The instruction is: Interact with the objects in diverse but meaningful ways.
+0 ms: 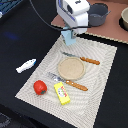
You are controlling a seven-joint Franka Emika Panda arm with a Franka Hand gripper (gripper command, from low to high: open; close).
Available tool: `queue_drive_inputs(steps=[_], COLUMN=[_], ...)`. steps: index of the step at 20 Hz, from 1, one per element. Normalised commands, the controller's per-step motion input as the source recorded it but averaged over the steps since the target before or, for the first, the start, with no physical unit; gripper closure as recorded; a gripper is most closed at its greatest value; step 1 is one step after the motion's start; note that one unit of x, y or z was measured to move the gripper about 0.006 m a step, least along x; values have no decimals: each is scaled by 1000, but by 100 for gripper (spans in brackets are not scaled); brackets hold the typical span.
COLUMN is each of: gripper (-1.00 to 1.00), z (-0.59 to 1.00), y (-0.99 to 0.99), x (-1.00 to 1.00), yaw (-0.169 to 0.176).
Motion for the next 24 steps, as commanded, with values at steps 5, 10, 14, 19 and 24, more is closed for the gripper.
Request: queue_drive_inputs(steps=[5, 10, 14, 19, 24], gripper=[100, 100, -100, -100, -100], z=[-85, -173, -4, 711, 975], y=[338, 168, 10, 84, 27], x=[498, 313, 144, 29, -50], yaw=[37, 5, 2, 0, 14])
